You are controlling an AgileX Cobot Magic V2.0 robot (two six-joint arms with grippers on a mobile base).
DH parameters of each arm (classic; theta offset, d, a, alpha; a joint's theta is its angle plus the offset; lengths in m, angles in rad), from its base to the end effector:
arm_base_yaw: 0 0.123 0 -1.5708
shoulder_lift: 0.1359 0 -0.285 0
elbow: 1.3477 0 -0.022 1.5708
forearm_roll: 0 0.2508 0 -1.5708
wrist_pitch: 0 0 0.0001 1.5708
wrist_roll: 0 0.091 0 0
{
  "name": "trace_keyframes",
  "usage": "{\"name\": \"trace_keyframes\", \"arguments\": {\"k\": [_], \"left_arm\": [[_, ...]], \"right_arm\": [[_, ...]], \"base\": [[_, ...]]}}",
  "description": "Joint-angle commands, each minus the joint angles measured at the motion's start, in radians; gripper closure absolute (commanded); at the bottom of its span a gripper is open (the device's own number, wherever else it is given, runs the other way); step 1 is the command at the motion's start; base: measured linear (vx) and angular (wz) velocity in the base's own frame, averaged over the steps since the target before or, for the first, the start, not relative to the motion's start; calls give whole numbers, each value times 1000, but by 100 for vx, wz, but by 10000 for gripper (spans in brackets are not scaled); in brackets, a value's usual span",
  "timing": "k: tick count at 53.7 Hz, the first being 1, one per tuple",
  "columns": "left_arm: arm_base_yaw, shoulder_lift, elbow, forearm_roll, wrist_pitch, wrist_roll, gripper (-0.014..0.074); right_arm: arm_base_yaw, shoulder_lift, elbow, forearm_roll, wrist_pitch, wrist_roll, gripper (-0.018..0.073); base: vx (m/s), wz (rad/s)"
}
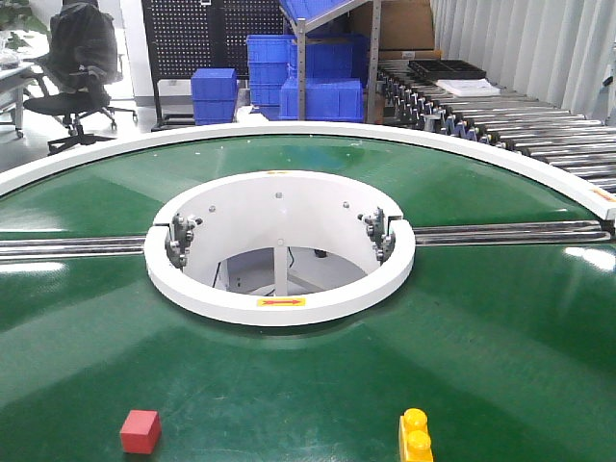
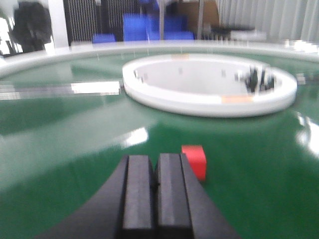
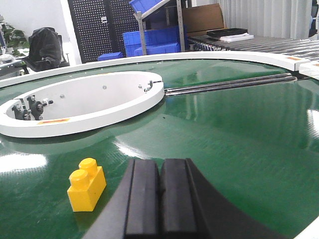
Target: Pick red and yellow blocks into blue bin
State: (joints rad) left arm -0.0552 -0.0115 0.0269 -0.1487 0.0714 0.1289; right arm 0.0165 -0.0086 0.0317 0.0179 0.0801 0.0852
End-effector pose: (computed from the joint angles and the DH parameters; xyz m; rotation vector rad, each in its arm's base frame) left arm 0.0566 -0.0041 0.1983 0.0364 1.5696 -0.0669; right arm 0.0572 0.0011 0.1956 0.0676 1.5861 0.0945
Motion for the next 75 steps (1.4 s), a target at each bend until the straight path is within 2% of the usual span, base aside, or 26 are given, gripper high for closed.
{"name": "trace_keyframes", "arguments": {"k": [1, 7, 10, 16, 21, 31, 39, 53, 61, 72, 75], "left_arm": [[3, -7, -20, -3, -193, -9, 594], [3, -7, -54, -28, -369, -24, 594], [2, -7, -104, -48, -383, -44, 594], [2, 26, -320, -40, -233, -23, 594], [2, 149, -509, -36, -127, 36, 594], [2, 522, -766, -40, -58, 64, 594], [2, 717, -823, -40, -85, 63, 594], [-13, 823, -823, -40, -160, 63, 562], [-13, 822, -823, -40, -161, 63, 455], [-13, 822, -823, -39, -160, 74, 189], [-13, 822, -823, -39, -160, 74, 136]], "right_arm": [[-5, -11, 6, -3, -141, -5, 570], [-5, -11, -13, 6, -254, 2, 570], [-5, -11, -60, -2, -253, -8, 570], [-5, 13, -245, -54, -171, -56, 570], [-5, 108, -428, -94, -89, -85, 570], [-5, 440, -720, -97, -29, -94, 570], [-5, 638, -794, -85, -10, -93, 570], [-5, 754, -789, -85, -36, -85, 540], [-5, 756, -789, -87, -36, -105, 411], [-5, 762, -789, -86, -39, -102, 30], [-5, 768, -789, -71, -58, -75, -50]], "base": [[0, 0], [0, 0], [0, 0], [0, 0], [0, 0], [0, 0], [0, 0], [0, 0], [0, 0], [0, 0], [0, 0]]}}
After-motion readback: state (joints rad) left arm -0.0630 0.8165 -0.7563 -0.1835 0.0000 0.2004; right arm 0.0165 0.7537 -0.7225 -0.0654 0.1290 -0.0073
